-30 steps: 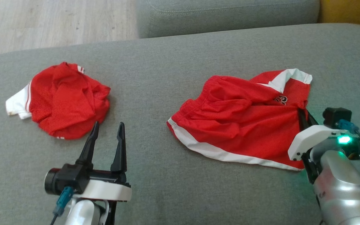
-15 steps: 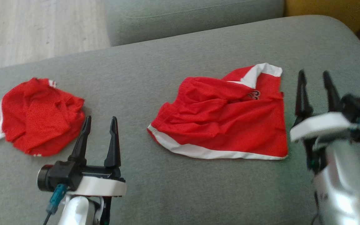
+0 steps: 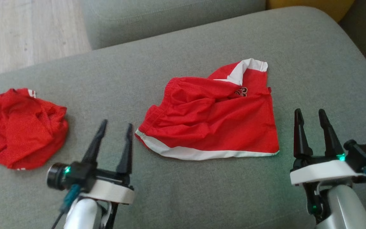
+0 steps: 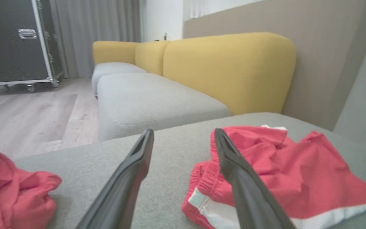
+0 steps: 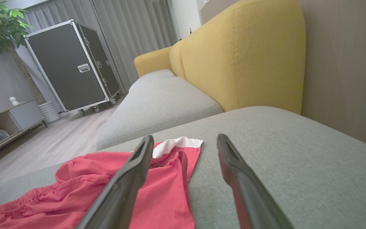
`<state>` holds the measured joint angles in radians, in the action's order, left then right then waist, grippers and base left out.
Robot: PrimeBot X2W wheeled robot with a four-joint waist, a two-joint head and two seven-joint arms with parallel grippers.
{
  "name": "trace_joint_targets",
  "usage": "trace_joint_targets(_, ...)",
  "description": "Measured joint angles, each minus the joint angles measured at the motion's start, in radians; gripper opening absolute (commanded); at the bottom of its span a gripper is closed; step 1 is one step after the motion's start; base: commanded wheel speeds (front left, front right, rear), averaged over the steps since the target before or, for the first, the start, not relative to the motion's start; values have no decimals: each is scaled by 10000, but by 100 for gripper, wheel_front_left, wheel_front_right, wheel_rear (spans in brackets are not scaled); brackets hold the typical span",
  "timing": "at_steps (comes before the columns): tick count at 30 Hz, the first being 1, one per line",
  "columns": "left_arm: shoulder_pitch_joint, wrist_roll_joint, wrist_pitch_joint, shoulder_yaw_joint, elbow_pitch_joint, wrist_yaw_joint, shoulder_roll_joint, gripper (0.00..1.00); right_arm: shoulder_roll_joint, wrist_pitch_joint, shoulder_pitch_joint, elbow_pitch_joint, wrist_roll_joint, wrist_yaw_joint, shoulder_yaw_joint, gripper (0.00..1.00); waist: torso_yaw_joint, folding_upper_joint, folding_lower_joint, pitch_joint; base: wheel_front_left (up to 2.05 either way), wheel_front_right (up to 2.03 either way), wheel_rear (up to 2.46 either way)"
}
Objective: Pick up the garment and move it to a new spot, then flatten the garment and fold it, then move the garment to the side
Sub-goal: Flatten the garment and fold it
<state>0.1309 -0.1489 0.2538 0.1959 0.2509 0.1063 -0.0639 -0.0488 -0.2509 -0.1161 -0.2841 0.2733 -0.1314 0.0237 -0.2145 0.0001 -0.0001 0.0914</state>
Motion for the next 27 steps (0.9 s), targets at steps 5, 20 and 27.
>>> trace_joint_targets(5,1034,546,-382,1365,1281,182,-803,100,2,0,-172,4,86,0,-27,100,-70,0,1,372,0,0,0)
trace_joint_targets(20,3172,-495,-1225,4259,3187,261,-2451,100,8,0,-409,-171,382,0,184,100,-407,0,2,1005,0,0,0)
trace_joint_targets(27,3342,-1041,-997,4801,3229,261,-2499,0,8,0,-408,-694,36,0,303,100,-413,0,1,935,0,0,0)
